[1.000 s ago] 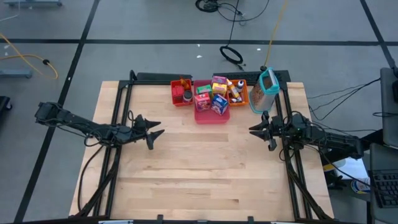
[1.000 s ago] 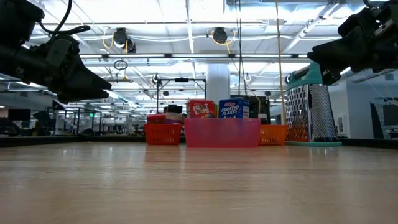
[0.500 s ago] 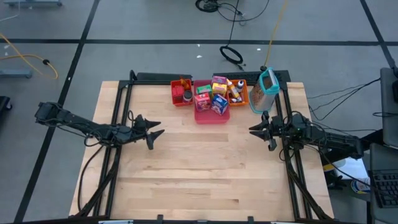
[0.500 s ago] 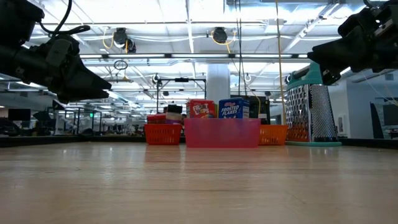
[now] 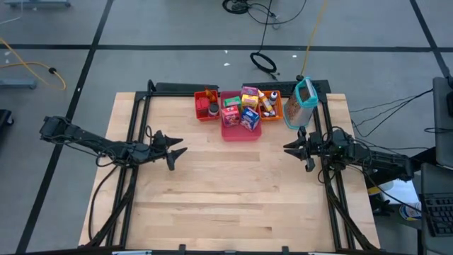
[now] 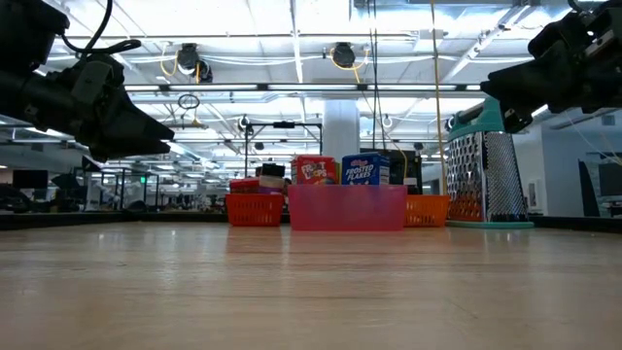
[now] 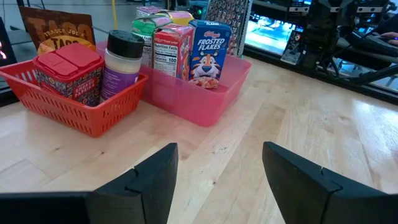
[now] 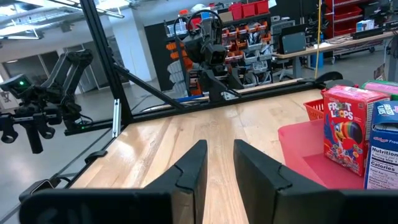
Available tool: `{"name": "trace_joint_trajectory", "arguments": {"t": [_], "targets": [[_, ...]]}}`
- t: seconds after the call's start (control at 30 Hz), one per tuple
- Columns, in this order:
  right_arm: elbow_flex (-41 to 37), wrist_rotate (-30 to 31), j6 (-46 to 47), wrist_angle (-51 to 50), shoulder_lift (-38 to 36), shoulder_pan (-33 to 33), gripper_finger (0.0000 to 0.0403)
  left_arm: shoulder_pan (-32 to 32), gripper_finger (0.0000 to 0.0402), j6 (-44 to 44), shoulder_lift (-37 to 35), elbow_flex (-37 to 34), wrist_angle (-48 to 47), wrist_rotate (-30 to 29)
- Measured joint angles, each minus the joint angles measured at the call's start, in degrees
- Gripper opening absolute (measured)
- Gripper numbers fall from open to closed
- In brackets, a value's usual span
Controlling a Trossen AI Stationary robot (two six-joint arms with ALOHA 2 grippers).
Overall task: Pick & Place Kitchen Items
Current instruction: Return to Home Position
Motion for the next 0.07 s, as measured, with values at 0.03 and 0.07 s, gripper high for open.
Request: {"name": "trace_joint_trajectory", "arguments": {"t": [0.03, 0.07], "targets": [[0.0, -0.01, -0.01, -0.01, 0.0, 0.01, 0.0071, 0.0, 0.0237, 0.0, 0.0, 0.0, 0.0, 0.0], [0.0, -0.01, -0.01, 0.01, 0.0, 0.0, 0.0071, 0.0, 0.0237, 0.0, 0.0, 0.0, -0.01, 0.01]]}}
